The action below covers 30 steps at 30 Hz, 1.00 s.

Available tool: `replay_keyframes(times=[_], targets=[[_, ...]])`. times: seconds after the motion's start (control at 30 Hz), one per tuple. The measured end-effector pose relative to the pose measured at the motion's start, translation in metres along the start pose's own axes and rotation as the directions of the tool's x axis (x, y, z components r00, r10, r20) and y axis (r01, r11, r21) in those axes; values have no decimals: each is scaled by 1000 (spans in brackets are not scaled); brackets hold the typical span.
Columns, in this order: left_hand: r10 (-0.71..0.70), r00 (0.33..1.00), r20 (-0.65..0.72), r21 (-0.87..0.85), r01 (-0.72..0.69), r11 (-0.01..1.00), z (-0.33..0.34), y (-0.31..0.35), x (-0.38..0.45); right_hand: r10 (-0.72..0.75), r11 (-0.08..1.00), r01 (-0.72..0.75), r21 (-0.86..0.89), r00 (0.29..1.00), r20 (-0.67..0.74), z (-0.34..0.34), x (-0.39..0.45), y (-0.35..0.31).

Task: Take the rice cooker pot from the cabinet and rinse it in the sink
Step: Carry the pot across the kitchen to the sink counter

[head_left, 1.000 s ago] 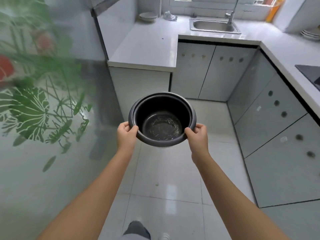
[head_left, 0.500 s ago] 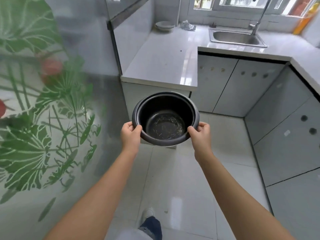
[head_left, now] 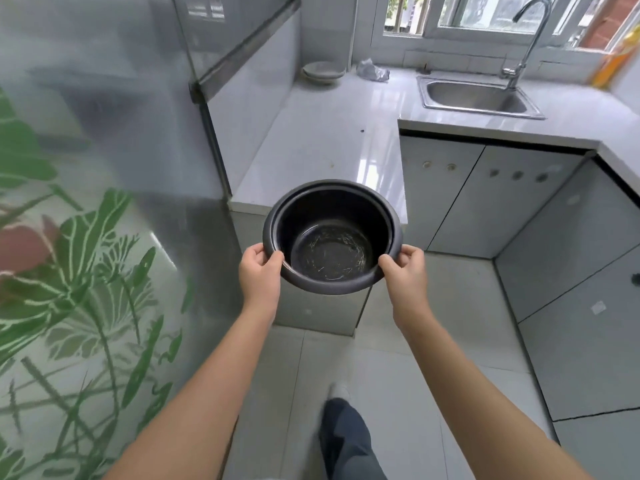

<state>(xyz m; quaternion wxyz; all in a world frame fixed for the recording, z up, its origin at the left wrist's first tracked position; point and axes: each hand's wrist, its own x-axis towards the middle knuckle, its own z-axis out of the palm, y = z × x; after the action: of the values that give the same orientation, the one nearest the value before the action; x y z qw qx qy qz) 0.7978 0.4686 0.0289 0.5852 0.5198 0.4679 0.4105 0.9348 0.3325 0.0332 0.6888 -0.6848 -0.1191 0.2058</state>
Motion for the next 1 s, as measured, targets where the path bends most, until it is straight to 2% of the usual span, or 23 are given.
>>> replay_keyframes(times=[0.4, 0.6, 1.0], targets=[[39, 996, -83, 9, -39, 999, 94, 29, 131, -5, 999, 10, -49, 993, 115, 49, 172, -35], [53, 991, -126, 15, -52, 999, 121, 38, 184, 21, 999, -13, -51, 987, 156, 76, 232, -46], [45, 996, -77, -22, -47, 999, 174, 48, 311, 19, 998, -14, -60, 996, 84, 141, 343, -60]])
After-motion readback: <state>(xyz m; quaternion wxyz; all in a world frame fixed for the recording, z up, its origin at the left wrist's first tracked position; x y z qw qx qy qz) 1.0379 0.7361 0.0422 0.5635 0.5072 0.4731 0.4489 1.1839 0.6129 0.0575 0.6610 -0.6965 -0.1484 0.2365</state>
